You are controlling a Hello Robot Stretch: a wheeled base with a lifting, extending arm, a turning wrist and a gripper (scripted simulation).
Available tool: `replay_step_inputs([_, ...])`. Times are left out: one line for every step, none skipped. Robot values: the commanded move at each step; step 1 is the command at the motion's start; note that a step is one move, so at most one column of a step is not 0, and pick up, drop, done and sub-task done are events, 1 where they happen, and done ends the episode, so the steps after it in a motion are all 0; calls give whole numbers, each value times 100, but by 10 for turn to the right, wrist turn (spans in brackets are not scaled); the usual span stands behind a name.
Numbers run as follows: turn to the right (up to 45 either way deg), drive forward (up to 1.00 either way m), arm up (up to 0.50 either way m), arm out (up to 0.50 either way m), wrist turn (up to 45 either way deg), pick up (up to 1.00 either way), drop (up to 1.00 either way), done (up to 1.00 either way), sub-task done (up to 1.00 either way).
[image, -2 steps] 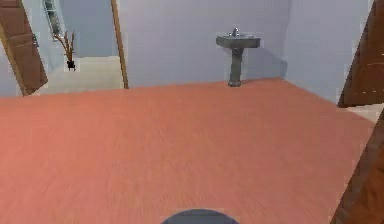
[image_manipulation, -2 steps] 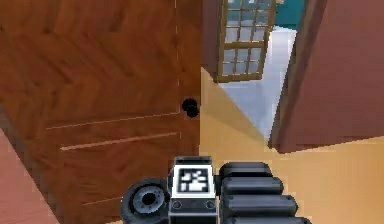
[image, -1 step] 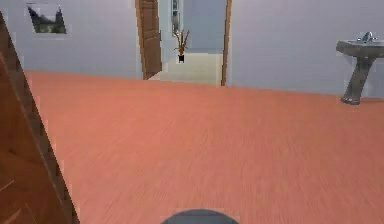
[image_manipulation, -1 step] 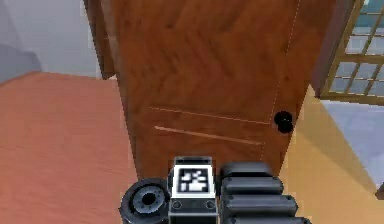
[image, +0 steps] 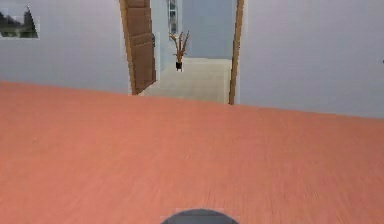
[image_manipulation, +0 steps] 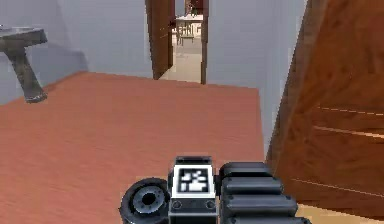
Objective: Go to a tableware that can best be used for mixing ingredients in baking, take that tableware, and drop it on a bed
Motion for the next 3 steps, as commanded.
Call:
replay_step_inputs([0,100,0,0,0,0,0,0,0])
replay_step_inputs([0,100,0,0,0,0,0,0,0])
replay_step_inputs([0,100,0,0,0,0,0,0,0])
